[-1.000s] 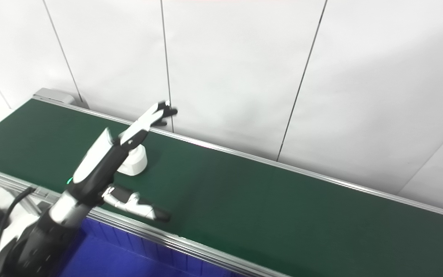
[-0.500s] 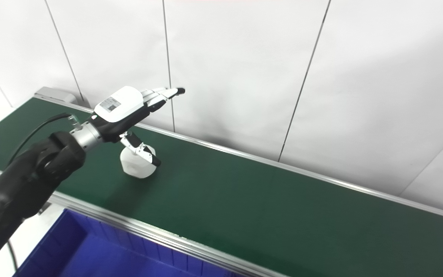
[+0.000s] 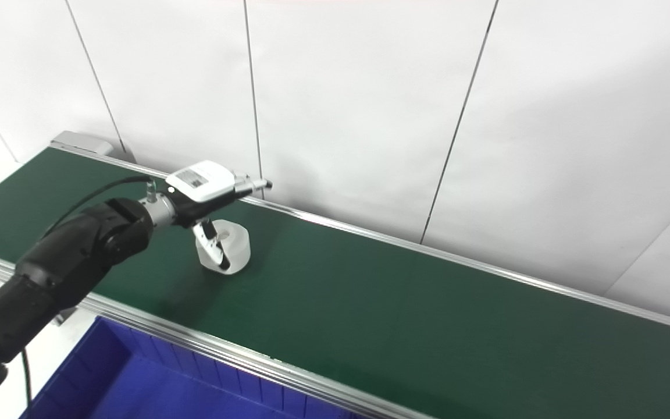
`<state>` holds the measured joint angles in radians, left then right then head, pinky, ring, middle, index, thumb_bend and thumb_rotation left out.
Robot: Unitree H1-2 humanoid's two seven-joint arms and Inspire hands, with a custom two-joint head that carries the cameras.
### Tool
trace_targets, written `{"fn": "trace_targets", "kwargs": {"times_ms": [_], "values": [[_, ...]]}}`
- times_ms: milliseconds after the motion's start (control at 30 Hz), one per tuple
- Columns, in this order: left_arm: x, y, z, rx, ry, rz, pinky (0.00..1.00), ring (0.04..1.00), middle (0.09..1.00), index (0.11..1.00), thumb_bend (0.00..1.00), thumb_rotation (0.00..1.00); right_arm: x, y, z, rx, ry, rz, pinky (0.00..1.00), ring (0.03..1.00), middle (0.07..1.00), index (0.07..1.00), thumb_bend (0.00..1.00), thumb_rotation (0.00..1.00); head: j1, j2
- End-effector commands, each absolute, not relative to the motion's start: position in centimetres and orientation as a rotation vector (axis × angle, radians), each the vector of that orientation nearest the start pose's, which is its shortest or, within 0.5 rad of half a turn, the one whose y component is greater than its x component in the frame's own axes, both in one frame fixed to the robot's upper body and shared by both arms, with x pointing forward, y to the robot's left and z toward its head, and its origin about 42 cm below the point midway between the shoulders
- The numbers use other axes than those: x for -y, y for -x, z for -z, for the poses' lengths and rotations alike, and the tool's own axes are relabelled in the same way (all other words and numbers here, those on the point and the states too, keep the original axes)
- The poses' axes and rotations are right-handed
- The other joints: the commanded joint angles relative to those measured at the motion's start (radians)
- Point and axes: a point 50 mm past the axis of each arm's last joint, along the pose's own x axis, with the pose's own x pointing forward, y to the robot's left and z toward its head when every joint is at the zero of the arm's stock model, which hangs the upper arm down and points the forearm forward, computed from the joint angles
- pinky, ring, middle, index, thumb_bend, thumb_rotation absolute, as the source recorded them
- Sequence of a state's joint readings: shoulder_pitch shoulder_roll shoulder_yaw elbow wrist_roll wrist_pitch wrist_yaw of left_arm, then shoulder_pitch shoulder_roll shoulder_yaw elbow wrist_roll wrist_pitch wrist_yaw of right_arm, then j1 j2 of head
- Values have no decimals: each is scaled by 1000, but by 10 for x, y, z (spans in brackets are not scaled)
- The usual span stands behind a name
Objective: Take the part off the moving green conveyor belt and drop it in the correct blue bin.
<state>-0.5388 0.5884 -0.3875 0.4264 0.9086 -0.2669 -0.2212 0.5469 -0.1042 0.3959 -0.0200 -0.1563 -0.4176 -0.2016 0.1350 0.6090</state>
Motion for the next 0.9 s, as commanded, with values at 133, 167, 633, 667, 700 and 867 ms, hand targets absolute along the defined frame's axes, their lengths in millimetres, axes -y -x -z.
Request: {"fn": "trace_targets", "kwargs": {"times_ms": [133,167,633,667,700,867], "values": [[-307,-449,-176,119,-1711,557,926,950,933,931,1000,416,157,-67,-46,-5,57,-125,999,992,1000,1000,1000,1000,-10,9],[-306,-449,-173,106,-1715,566,926,950,933,929,1000,417,157,-67,-47,-4,55,-123,998,991,1000,1000,1000,1000,-11,11],[-295,-437,-130,406,-1543,508,457,471,488,505,535,2,153,-64,-54,12,46,-119,953,986,1000,1000,1000,1000,-25,33],[-293,-437,-130,424,-1539,507,445,462,482,498,517,0,153,-64,-54,12,46,-119,948,983,1000,1000,1000,1000,-25,33],[-291,-437,-130,438,-1536,509,444,461,484,495,510,0,153,-64,-54,11,45,-119,944,979,1000,1000,1000,1000,-24,33],[-283,-441,-137,495,-1532,520,439,451,483,500,504,0,152,-63,-54,8,40,-120,937,976,1000,1000,1000,1000,-25,31]]}}
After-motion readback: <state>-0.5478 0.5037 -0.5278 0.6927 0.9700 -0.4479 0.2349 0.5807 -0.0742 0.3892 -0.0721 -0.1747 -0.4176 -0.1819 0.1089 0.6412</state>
